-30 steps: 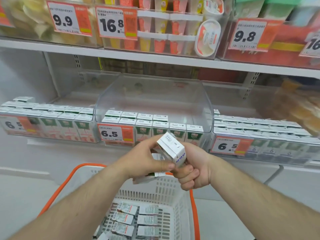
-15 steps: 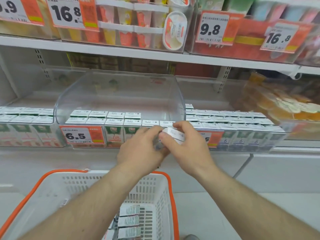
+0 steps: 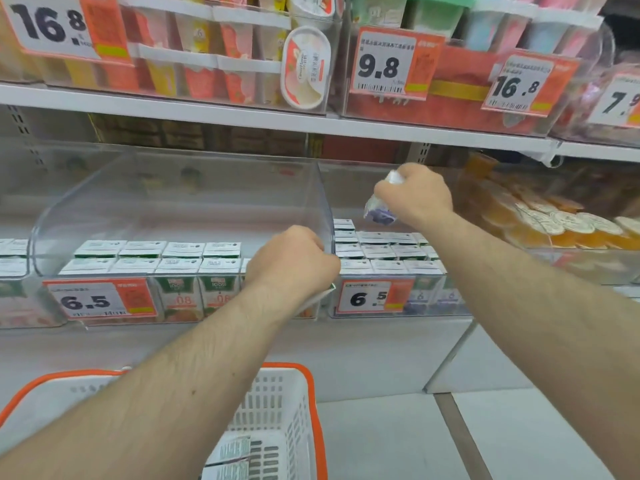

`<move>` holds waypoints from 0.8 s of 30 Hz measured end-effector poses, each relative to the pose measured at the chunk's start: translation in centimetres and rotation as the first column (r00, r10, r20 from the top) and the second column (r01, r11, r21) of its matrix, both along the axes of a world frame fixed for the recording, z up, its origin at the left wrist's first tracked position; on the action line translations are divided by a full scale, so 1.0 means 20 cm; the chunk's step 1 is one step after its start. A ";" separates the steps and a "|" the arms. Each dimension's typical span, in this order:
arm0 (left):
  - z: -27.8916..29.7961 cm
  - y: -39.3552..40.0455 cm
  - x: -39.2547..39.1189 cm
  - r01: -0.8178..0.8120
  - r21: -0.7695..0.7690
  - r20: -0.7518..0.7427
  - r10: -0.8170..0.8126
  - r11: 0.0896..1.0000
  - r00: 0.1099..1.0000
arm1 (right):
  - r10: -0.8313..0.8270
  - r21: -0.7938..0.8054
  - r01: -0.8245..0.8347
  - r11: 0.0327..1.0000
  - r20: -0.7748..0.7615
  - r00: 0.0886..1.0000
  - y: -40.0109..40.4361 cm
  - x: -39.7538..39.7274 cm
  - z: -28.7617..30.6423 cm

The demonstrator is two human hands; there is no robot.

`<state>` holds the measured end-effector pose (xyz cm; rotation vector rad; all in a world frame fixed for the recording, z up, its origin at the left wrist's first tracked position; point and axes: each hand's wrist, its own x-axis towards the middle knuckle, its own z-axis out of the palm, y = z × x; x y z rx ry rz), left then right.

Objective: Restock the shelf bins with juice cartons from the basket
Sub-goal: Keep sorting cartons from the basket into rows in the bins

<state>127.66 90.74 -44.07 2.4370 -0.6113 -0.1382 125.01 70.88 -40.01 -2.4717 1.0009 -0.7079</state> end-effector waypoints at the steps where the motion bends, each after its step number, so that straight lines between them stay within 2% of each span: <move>1: 0.00 -0.01 0.00 -0.004 0.009 0.000 0.004 1.000 1.000 | 0.021 -0.030 -0.025 0.999 -0.132 0.991 -0.04 0.04 -0.02; 3: 0.00 -0.03 0.00 -0.013 0.040 0.008 0.012 0.999 1.000 | 0.086 -0.007 -0.093 0.996 -0.327 0.941 -0.09 0.11 -0.07; 5: 0.00 -0.04 0.00 -0.017 0.073 0.009 0.017 0.997 1.000 | 0.187 0.132 -0.145 0.981 -0.403 0.896 -0.10 0.16 -0.11; 7: 0.01 -0.05 0.01 -0.015 0.102 -0.012 0.017 0.995 1.000 | 0.264 0.284 -0.154 0.947 -0.406 0.875 -0.10 0.19 -0.12; 10: 0.02 -0.06 0.02 -0.010 0.117 -0.045 0.015 0.993 0.999 | 0.360 0.415 -0.197 0.888 -0.364 0.859 -0.08 0.22 -0.12; 13: 0.03 -0.05 0.02 0.002 0.115 -0.056 0.005 0.993 0.998 | 0.262 0.554 -0.067 0.829 -0.279 0.924 -0.11 0.23 -0.14; 16: 0.03 -0.05 0.02 0.006 0.105 -0.064 0.001 0.994 0.998 | 0.187 0.573 0.028 0.819 -0.313 0.931 -0.14 0.26 -0.16; 19: 0.03 -0.05 0.01 0.004 0.103 -0.057 0.002 0.995 0.998 | 0.194 0.575 0.039 0.818 -0.337 0.921 -0.14 0.26 -0.15; 24: 0.03 -0.05 0.00 0.010 0.099 -0.058 -0.004 0.995 0.998 | 0.209 0.489 0.013 0.872 -0.396 0.894 -0.09 0.27 -0.13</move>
